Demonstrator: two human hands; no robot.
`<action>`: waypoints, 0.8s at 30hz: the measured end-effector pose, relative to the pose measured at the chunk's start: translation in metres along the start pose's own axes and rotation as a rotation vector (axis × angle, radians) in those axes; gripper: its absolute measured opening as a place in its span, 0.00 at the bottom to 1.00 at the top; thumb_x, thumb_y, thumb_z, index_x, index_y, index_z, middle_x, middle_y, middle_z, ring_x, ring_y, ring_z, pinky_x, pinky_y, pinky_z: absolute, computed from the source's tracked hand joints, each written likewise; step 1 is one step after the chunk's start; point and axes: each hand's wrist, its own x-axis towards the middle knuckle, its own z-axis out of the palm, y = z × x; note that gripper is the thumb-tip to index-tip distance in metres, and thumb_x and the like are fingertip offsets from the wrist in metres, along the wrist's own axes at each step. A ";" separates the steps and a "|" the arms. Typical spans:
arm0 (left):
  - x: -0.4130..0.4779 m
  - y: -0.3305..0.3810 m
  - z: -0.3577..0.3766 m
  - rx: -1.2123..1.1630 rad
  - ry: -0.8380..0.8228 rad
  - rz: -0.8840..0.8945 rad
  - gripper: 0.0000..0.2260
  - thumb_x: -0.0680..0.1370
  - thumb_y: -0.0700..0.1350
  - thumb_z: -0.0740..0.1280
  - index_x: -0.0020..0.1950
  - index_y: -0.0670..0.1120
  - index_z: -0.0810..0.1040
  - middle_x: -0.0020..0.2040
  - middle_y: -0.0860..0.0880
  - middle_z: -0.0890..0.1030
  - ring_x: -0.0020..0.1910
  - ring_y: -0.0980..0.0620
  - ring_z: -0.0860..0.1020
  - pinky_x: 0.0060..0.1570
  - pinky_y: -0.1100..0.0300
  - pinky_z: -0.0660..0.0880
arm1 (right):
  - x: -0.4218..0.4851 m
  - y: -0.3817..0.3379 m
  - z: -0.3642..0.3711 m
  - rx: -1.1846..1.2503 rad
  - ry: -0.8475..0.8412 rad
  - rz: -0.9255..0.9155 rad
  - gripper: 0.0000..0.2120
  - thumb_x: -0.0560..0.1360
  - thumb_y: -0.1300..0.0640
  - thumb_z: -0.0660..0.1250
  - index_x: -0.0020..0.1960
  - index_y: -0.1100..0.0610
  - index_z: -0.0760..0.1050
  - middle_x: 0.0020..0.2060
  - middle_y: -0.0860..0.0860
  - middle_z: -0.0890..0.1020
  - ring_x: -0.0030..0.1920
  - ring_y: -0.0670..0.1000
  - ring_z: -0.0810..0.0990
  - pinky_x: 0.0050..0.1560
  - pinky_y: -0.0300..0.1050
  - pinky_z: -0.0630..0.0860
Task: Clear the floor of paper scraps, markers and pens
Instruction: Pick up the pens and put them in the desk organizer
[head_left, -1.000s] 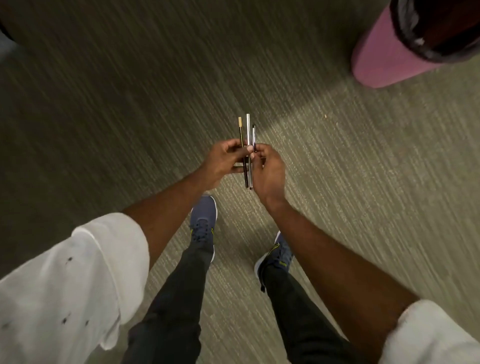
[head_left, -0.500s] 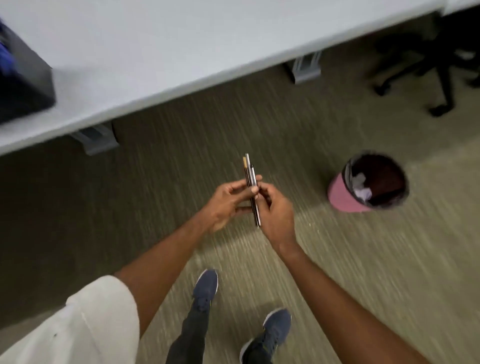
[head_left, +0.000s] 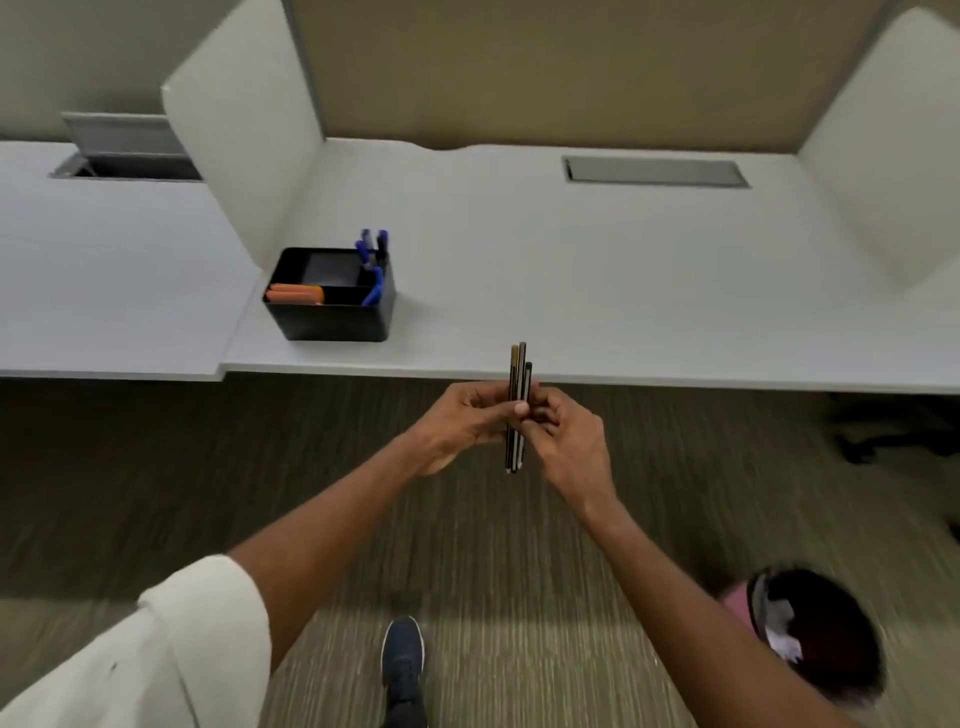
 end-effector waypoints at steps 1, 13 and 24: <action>0.000 0.012 -0.015 0.015 -0.015 0.007 0.19 0.76 0.48 0.71 0.66 0.49 0.79 0.63 0.46 0.83 0.64 0.48 0.81 0.60 0.55 0.80 | 0.012 -0.013 0.009 0.007 -0.009 -0.006 0.13 0.78 0.56 0.71 0.62 0.50 0.79 0.47 0.44 0.86 0.48 0.36 0.84 0.49 0.28 0.80; -0.002 0.120 -0.155 0.254 0.100 0.134 0.18 0.83 0.49 0.62 0.73 0.51 0.72 0.61 0.49 0.83 0.64 0.55 0.79 0.68 0.60 0.74 | 0.135 -0.131 0.113 -0.058 -0.026 -0.165 0.13 0.78 0.64 0.67 0.61 0.55 0.77 0.49 0.47 0.86 0.46 0.35 0.83 0.48 0.24 0.77; 0.033 0.157 -0.227 0.405 0.590 0.315 0.15 0.76 0.45 0.73 0.61 0.44 0.82 0.56 0.47 0.83 0.54 0.54 0.83 0.60 0.52 0.80 | 0.229 -0.150 0.155 -0.088 -0.107 -0.281 0.11 0.77 0.64 0.69 0.58 0.56 0.80 0.44 0.42 0.84 0.43 0.31 0.81 0.46 0.22 0.74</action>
